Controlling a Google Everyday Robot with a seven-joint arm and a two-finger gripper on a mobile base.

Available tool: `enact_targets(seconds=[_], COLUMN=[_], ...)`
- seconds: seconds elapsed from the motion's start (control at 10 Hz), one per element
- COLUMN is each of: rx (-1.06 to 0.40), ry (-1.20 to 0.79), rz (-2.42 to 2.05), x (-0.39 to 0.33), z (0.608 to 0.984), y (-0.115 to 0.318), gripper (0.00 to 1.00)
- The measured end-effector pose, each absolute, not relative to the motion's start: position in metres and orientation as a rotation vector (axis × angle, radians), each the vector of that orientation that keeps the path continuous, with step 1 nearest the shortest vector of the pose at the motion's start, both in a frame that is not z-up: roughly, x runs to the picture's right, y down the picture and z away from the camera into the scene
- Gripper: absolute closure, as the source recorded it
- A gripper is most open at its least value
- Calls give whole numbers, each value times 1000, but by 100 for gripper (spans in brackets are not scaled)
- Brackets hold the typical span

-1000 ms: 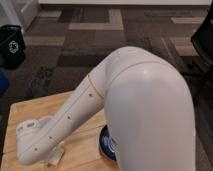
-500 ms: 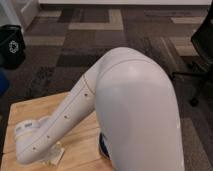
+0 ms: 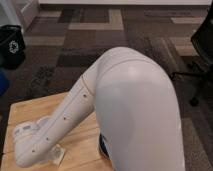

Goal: Wipe the white sponge on the table

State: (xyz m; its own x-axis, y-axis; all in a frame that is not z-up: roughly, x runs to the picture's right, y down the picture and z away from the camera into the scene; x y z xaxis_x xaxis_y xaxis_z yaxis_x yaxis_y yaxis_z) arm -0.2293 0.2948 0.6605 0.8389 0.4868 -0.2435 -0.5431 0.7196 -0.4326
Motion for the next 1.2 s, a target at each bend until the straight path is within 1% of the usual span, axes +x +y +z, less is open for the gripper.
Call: enact_targets(seconds=[0.3,0.4,0.7,0.8,1.0,1.1,1.2], rx=[-498,-506,-542,-561,-552,-512,-486], ry=[156,165,145,99,34,-25,-52], rz=[626,638,617,562,471,399,364], x=[-201,-197,-213,-239,-275,-302,-314], z=[649,642,626,617,604,590,582], y=[304,316,339,345,339,318,305], gripper=[100,100,100,100,100,100,100])
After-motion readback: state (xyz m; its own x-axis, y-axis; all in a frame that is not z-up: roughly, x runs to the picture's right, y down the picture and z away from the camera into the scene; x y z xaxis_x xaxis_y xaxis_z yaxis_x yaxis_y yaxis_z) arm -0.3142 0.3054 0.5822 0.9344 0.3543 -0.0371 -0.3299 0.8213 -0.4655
